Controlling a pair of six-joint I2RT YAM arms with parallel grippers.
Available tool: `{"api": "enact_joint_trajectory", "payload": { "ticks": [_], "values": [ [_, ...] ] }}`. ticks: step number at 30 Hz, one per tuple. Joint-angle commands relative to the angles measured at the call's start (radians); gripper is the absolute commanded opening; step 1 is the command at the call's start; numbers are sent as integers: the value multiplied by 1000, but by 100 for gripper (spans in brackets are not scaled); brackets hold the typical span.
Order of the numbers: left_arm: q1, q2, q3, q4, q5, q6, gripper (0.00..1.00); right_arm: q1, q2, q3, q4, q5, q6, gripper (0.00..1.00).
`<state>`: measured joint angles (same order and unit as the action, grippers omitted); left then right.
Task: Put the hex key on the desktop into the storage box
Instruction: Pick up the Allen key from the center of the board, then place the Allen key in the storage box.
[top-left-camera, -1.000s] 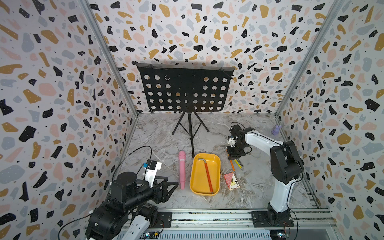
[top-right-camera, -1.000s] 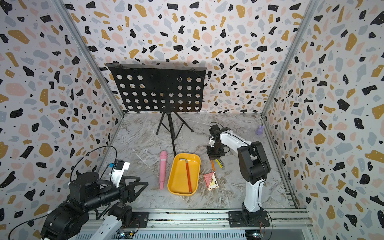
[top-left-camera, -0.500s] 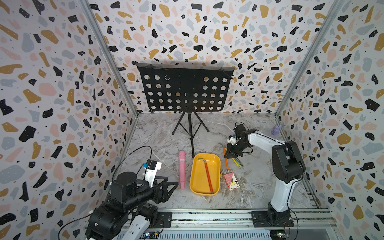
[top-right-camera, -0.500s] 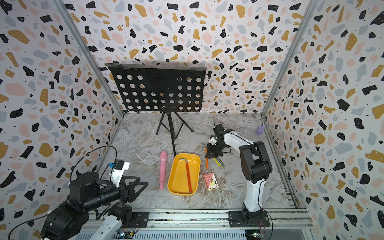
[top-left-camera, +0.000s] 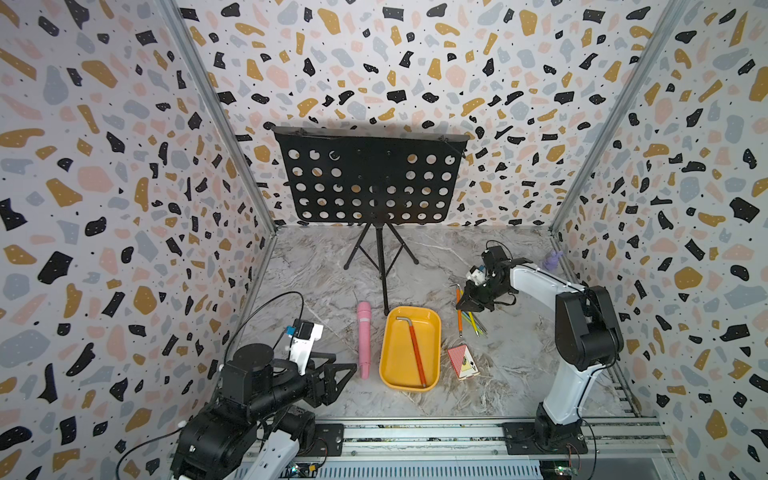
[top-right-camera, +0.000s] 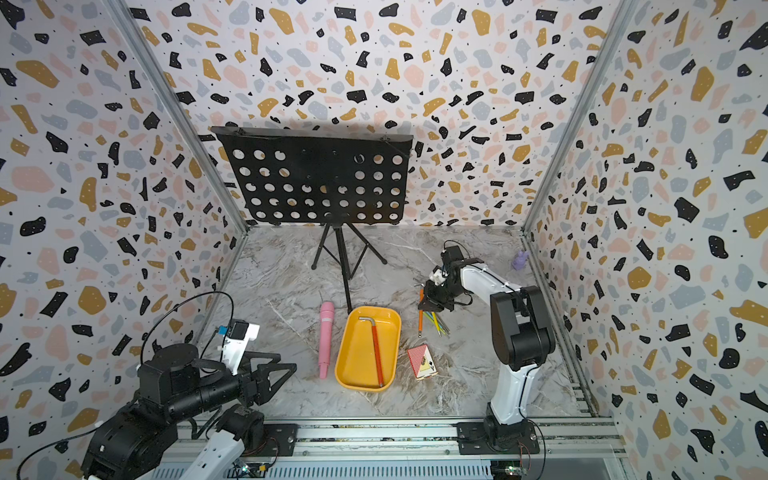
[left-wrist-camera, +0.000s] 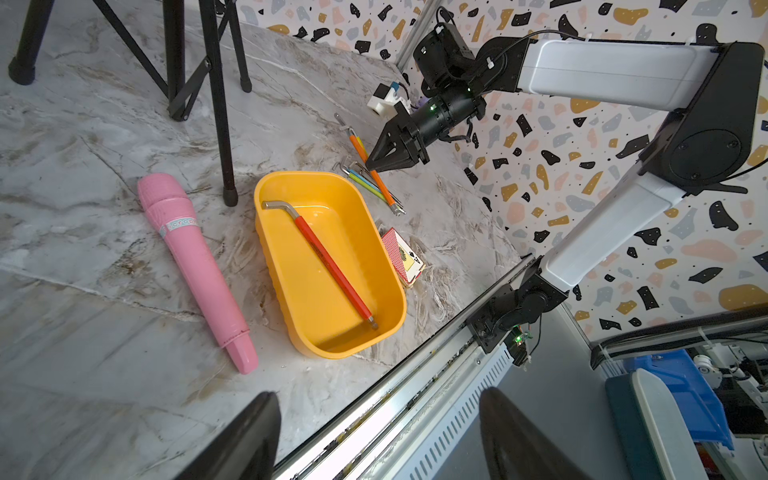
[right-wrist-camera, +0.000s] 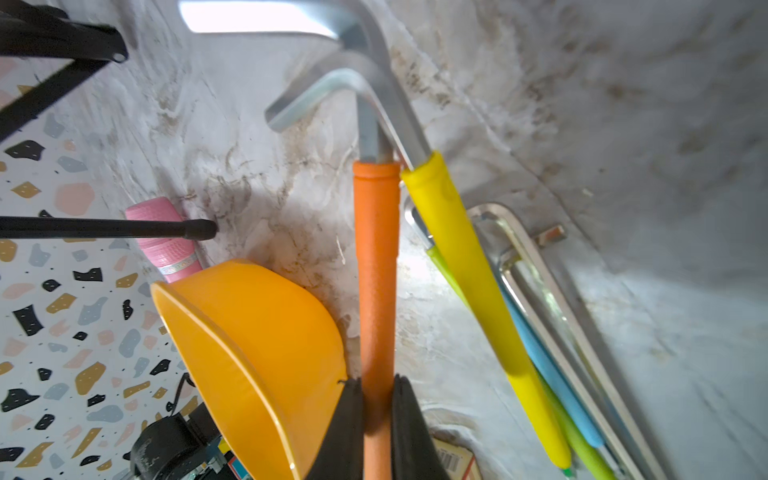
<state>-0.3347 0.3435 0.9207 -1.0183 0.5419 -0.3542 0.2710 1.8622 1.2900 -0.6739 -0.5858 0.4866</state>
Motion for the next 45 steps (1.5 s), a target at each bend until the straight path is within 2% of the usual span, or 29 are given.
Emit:
{"api": "enact_joint_trajectory", "payload": {
  "ticks": [1,8,14,19,30,38,45],
  "values": [
    [5,-3,-10,22,9,10,78,14,1,3,-44,43,-49,0],
    [8,-4,-10,22,7,11,78,92,67,47,-45,118,-41,0],
    [12,-3,-10,22,8,11,78,115,100,70,-22,166,-21,0],
    [13,0,-10,23,9,11,78,121,118,76,-13,156,-19,0],
    [16,1,-11,22,5,8,78,137,-118,32,15,179,57,0],
    [20,-4,-11,21,2,7,78,304,-287,-23,16,249,163,0],
    [22,-5,-11,22,1,6,78,508,-312,-54,64,302,305,0]
  ]
}}
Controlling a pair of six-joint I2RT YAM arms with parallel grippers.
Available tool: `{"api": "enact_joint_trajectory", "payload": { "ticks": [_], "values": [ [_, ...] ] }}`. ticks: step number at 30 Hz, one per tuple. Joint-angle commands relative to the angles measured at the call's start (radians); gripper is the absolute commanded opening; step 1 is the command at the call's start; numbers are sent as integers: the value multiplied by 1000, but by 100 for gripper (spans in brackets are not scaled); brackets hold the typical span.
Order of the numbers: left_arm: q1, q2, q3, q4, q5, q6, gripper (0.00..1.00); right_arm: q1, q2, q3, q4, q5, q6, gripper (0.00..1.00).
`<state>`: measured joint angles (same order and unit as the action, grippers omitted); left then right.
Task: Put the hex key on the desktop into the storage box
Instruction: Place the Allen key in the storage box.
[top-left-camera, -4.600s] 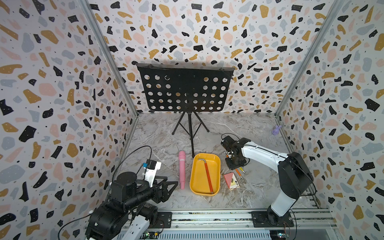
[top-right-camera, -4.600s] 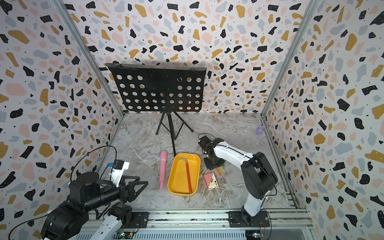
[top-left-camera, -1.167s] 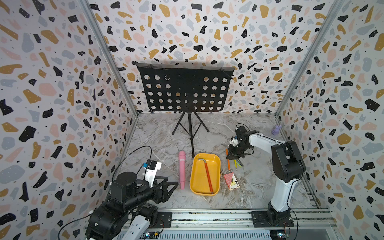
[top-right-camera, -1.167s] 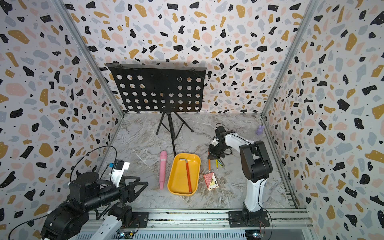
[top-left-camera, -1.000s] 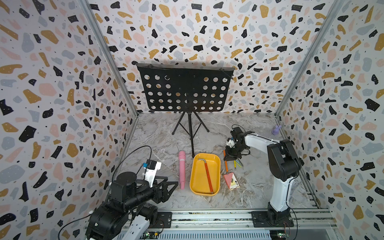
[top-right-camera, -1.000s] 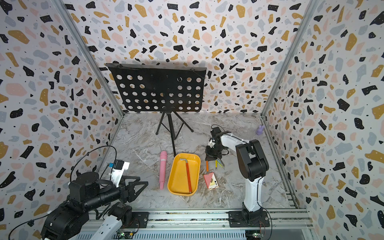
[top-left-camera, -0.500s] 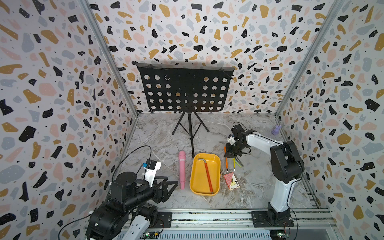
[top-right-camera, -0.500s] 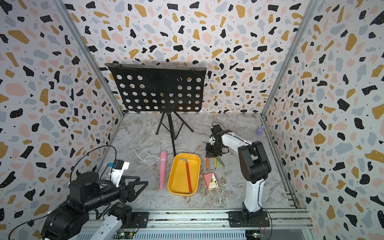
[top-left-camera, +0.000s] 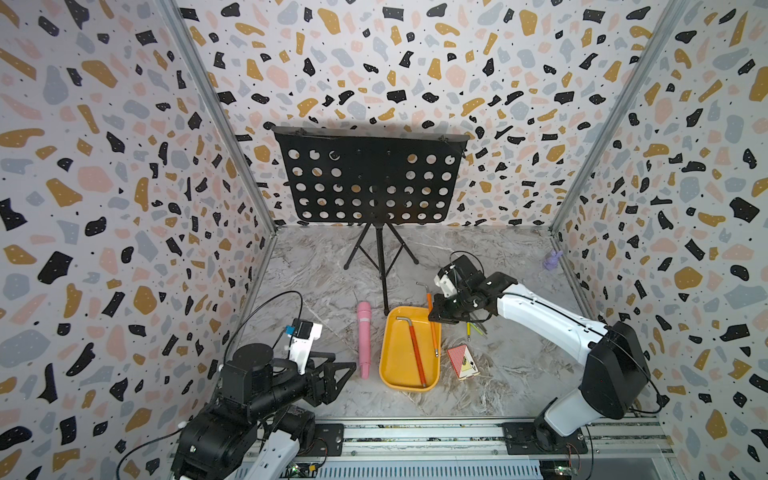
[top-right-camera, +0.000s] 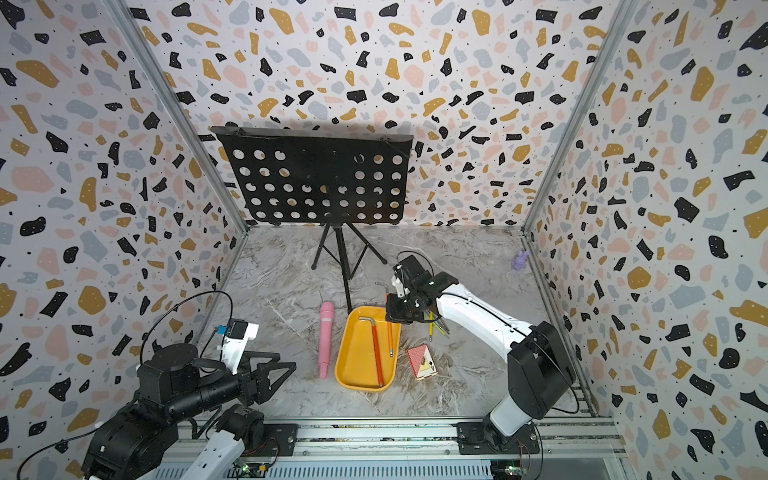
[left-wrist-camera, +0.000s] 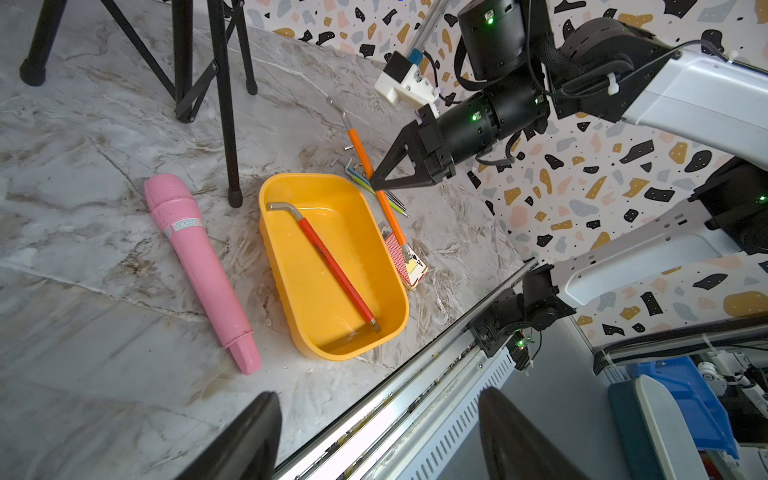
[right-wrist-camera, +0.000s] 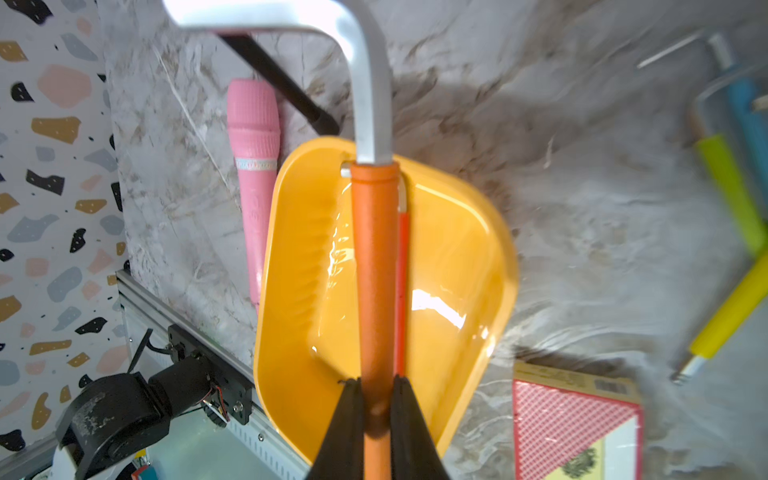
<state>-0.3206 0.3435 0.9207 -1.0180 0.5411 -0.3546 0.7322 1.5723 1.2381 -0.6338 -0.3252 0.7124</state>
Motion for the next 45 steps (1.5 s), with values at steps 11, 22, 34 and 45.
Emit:
{"api": "enact_joint_trajectory", "payload": {
  "ticks": [11,22,34,45],
  "values": [
    [9,-9,-11,21,1,5,78,168,108,-34,115,56,179,0],
    [9,-9,-11,21,2,6,78,172,209,-19,145,39,201,0],
    [9,-9,-12,21,9,9,78,172,281,14,131,32,229,12],
    [9,-15,-11,21,28,17,78,173,185,29,69,111,189,31]
  ]
}}
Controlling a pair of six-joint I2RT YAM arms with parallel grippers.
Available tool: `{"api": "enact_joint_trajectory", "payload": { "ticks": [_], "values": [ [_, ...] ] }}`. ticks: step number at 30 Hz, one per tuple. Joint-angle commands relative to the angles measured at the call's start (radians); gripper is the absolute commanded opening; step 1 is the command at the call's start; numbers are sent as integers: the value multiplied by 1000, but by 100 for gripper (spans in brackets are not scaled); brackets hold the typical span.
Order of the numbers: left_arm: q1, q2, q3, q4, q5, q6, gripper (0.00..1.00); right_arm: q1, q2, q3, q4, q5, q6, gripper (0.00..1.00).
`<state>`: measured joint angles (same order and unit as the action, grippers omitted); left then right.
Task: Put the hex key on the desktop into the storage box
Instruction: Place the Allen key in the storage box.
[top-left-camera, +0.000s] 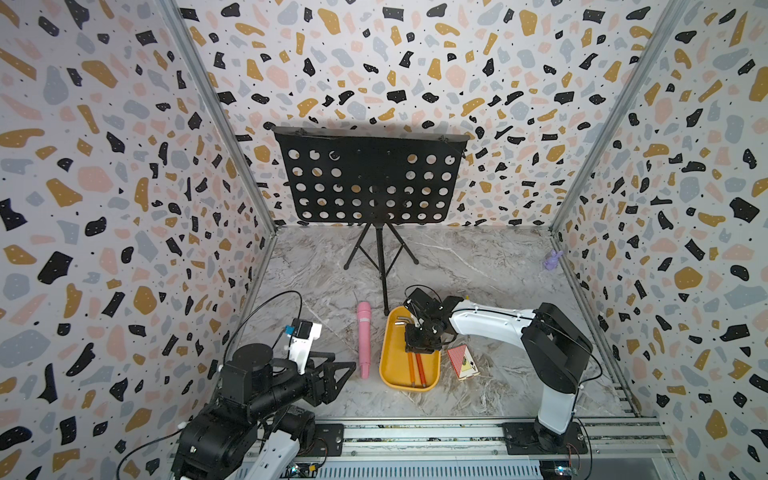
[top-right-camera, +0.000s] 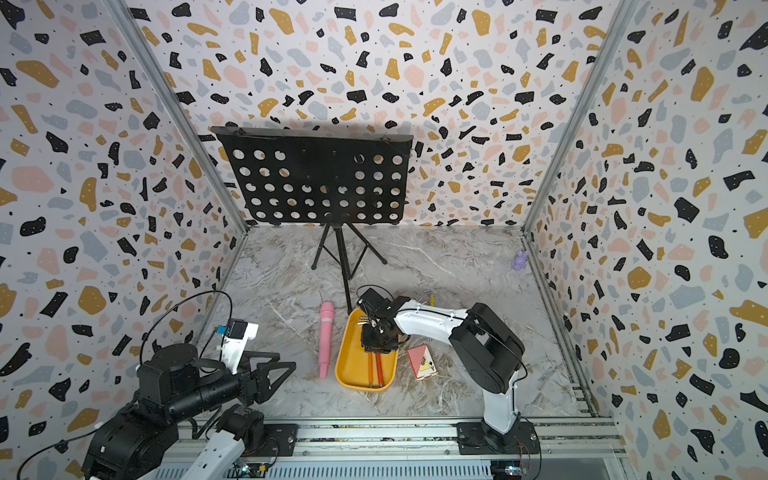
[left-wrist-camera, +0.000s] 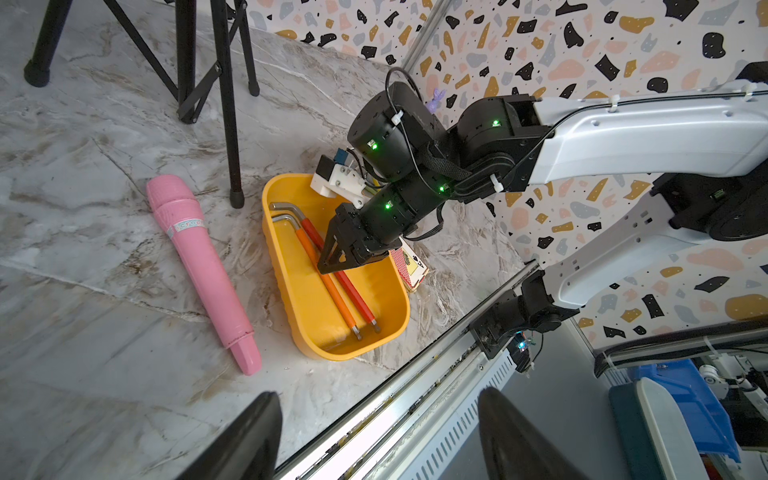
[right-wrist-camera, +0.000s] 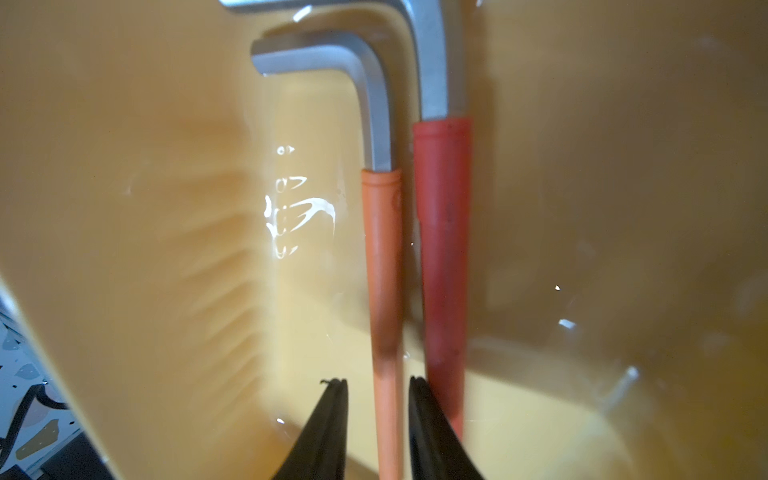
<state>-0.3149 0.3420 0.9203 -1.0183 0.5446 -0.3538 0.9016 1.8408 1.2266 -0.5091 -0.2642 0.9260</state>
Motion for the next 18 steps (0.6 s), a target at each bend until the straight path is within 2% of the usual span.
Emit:
{"api": "enact_joint_trajectory", "payload": {
  "ticks": [1,5,10,12,18],
  "values": [
    [4,-15,-11,21,25,18,78,3,-99,42,-63,57,-31,31],
    [5,-20,-9,22,6,12,77,3,-182,42,-104,123,-56,32],
    [20,-42,-8,20,-29,0,78,-15,-313,32,-184,306,-110,30],
    [29,-56,-9,20,-39,-6,78,-68,-349,19,-230,357,-126,27],
    [36,-58,-11,19,-37,-6,78,-334,-370,-73,-256,310,-209,24]
  ]
}}
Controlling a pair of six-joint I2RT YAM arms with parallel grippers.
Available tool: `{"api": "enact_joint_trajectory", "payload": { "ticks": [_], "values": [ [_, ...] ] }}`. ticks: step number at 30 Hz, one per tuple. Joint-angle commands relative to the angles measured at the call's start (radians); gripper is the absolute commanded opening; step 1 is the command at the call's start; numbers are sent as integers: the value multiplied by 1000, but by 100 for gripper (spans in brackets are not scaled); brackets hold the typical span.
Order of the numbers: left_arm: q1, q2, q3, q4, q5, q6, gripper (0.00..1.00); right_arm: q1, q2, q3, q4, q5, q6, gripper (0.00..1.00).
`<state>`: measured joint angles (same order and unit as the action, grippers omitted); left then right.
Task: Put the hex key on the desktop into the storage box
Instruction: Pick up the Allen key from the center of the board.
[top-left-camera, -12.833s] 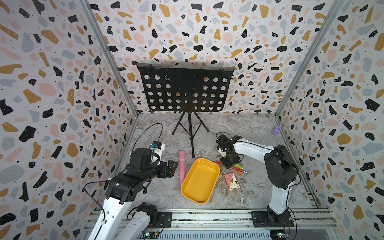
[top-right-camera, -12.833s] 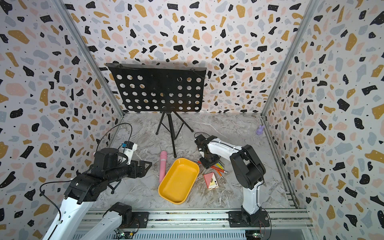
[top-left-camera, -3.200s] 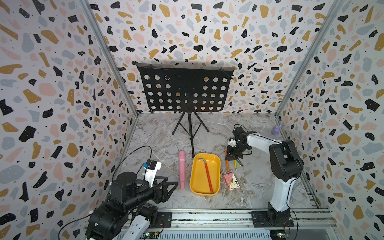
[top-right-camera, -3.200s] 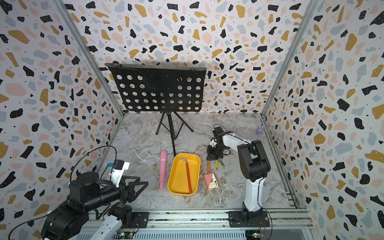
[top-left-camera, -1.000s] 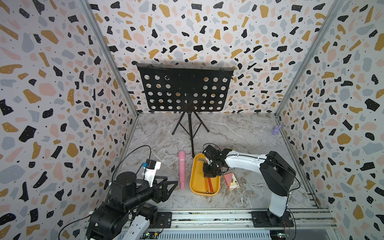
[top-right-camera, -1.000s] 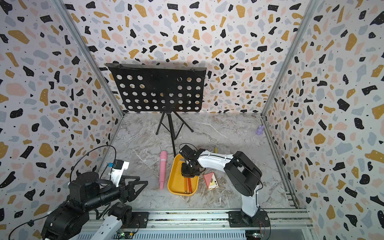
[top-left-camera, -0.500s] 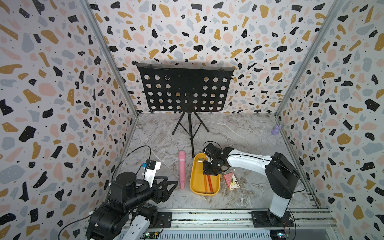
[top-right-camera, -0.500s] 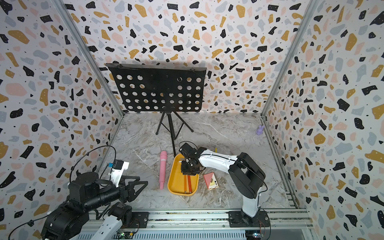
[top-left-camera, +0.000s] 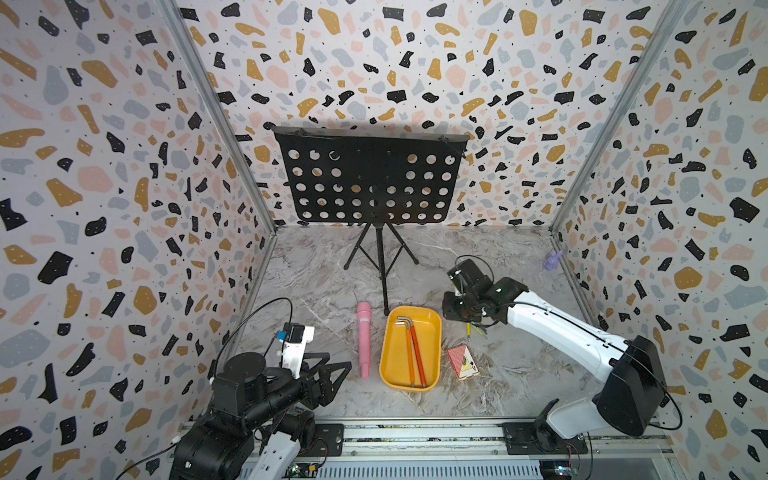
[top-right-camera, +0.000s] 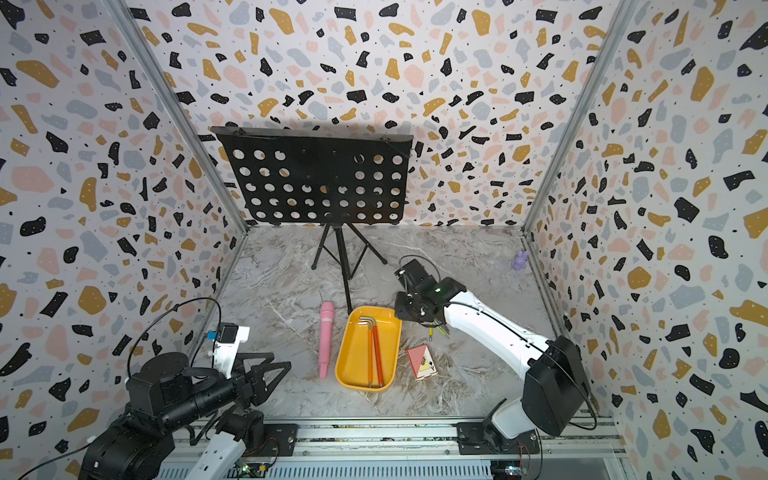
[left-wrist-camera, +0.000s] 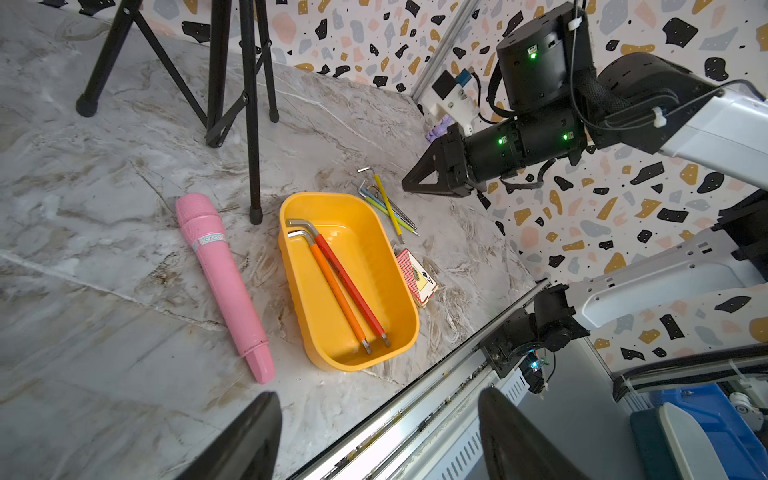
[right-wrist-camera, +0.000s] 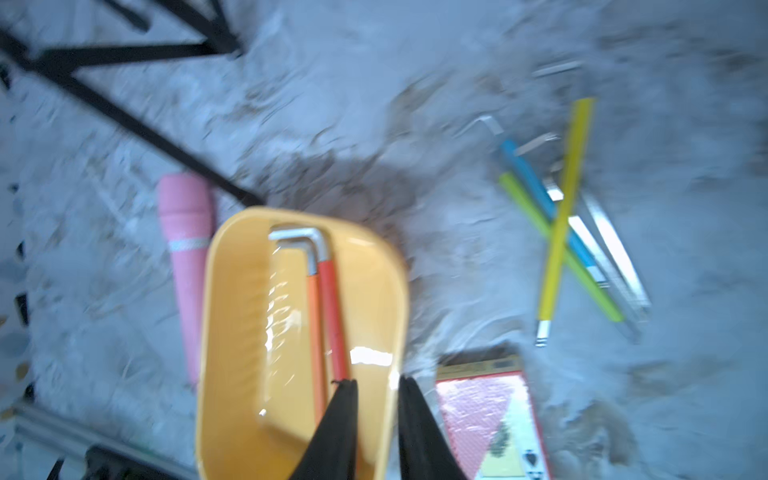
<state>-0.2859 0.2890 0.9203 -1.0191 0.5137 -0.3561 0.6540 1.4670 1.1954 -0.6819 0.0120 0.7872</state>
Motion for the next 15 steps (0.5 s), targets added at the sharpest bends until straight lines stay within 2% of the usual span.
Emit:
{"api": "enact_joint_trajectory", "payload": {
  "ticks": [1,6,9,15],
  "values": [
    [5,-7,-11,20,-6,-3,78,-118,17,-42,-91,30,-88,24],
    [7,-5,-11,21,-3,-3,78,-229,126,3,-94,1,-163,28],
    [8,-5,-11,21,-4,-3,78,-241,197,50,-100,-1,-184,33],
    [9,-5,-11,21,-1,-3,78,-241,297,111,-94,-18,-192,33]
  ]
}}
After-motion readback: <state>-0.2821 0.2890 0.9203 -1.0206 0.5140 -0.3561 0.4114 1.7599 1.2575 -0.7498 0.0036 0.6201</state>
